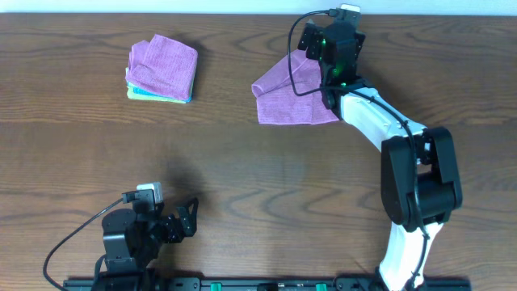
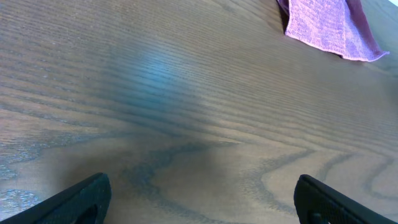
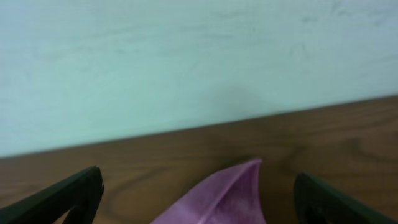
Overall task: Fold the cloth
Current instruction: 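Regrasp a corner of the pink cloth with the right gripper and lift, then reach the left gripper to the cloth's left corner near the right gripper, then grasp the cloth's left corner with the left gripper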
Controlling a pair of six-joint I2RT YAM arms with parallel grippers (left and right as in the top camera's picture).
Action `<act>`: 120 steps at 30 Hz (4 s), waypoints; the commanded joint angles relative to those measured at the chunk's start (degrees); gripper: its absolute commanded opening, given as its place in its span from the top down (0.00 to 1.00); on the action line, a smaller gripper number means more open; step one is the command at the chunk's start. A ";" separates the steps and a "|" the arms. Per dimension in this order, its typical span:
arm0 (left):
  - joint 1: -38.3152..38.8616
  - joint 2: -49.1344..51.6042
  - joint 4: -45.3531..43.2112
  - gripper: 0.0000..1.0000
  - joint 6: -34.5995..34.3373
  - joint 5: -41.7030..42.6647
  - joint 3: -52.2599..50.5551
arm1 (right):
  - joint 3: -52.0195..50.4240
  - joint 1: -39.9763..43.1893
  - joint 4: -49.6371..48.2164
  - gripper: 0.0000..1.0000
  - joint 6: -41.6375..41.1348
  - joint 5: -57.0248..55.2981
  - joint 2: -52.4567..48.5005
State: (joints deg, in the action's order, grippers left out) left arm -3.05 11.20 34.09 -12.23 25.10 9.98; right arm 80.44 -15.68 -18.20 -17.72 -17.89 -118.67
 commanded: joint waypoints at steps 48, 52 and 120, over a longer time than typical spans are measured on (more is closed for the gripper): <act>18.51 80.61 -26.93 0.05 -36.85 11.02 48.04 | -0.02 15.87 51.67 0.14 -19.56 27.12 5.33; 20.04 86.16 -33.14 0.05 -40.61 12.94 48.04 | -0.07 15.89 51.65 0.14 -19.56 26.99 4.81; 23.12 111.25 -66.07 0.94 -47.34 12.11 48.06 | -0.98 15.87 50.58 0.27 -14.58 25.83 1.33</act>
State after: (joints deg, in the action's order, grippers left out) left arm 21.28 121.82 -31.83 -60.60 34.57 58.46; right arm 80.25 0.10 33.23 -33.08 9.34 -116.64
